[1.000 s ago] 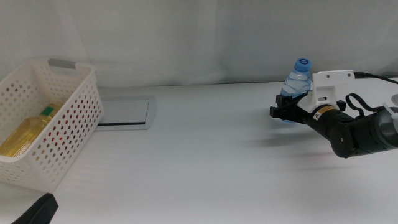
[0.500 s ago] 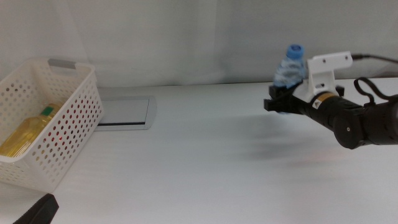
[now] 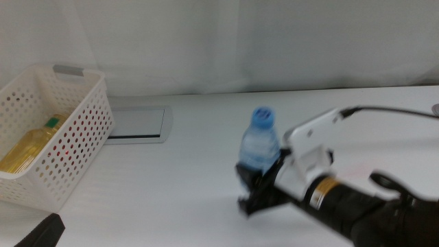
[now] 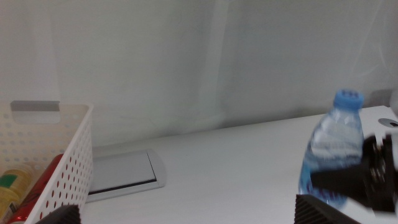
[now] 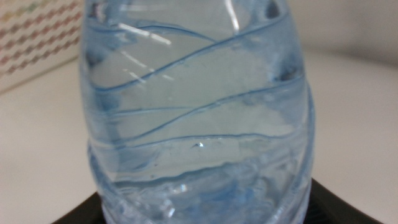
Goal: Use arms to grab the bottles and put them into the dustbin to the left of the table.
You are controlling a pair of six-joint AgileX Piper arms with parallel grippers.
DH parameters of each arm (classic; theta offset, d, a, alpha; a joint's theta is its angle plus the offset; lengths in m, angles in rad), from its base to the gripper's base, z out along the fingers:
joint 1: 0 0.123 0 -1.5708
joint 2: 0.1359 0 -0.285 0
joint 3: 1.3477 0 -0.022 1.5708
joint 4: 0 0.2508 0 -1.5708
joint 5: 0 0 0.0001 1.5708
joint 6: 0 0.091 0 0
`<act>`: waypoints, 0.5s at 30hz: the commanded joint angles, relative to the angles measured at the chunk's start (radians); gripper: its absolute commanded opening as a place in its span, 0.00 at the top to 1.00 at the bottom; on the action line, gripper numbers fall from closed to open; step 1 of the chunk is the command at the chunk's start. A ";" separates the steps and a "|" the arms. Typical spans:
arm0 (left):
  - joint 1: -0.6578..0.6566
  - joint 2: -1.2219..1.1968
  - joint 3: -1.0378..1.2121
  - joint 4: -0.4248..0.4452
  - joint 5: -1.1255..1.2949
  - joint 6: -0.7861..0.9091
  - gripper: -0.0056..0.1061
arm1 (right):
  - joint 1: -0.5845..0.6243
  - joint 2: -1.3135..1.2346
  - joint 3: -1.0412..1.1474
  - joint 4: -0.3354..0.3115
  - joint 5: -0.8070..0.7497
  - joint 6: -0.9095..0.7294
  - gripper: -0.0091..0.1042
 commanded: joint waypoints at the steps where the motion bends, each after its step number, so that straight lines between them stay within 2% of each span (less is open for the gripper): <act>1: -0.004 0.005 0.005 -0.012 -0.006 -0.010 0.15 | 0.075 -0.020 0.018 0.087 -0.085 -0.076 0.94; 4: -0.004 0.005 0.005 -0.012 -0.006 -0.010 0.15 | 0.133 -0.013 0.018 0.180 -0.076 -0.136 0.94; 6: -0.004 0.005 0.005 -0.012 -0.006 -0.010 0.15 | 0.149 0.007 0.018 0.217 -0.080 -0.150 0.94; 10: -0.004 0.005 0.005 -0.012 -0.006 -0.010 0.15 | 0.151 0.076 0.018 0.234 -0.111 -0.145 0.94; 15: -0.004 0.005 0.005 -0.012 -0.006 -0.010 0.15 | 0.151 0.152 0.018 0.234 -0.223 -0.094 0.94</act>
